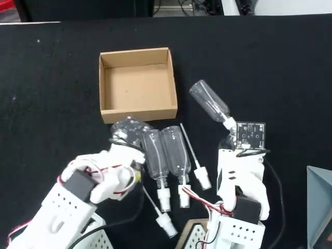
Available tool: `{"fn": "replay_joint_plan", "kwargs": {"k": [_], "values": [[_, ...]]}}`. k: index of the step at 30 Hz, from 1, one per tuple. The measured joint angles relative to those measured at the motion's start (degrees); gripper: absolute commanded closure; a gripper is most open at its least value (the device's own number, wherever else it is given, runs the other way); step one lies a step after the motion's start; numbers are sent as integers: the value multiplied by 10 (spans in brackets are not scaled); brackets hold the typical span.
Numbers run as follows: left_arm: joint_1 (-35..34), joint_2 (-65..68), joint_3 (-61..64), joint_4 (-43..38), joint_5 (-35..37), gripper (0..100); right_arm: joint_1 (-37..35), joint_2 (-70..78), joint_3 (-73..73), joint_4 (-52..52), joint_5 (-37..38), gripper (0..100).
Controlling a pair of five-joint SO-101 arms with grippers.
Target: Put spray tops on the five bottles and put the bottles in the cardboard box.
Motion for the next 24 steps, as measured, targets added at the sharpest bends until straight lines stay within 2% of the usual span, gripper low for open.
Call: {"fn": "replay_joint_plan", "kwargs": {"k": [10,18,24], "values": [[72,91,-1,-43,39,879,0,0,8,0,0,930],[76,134,-1,-47,101,879,0,0,8,0,0,930],[78,138,-1,-101,119,879,0,0,8,0,0,930]]}}
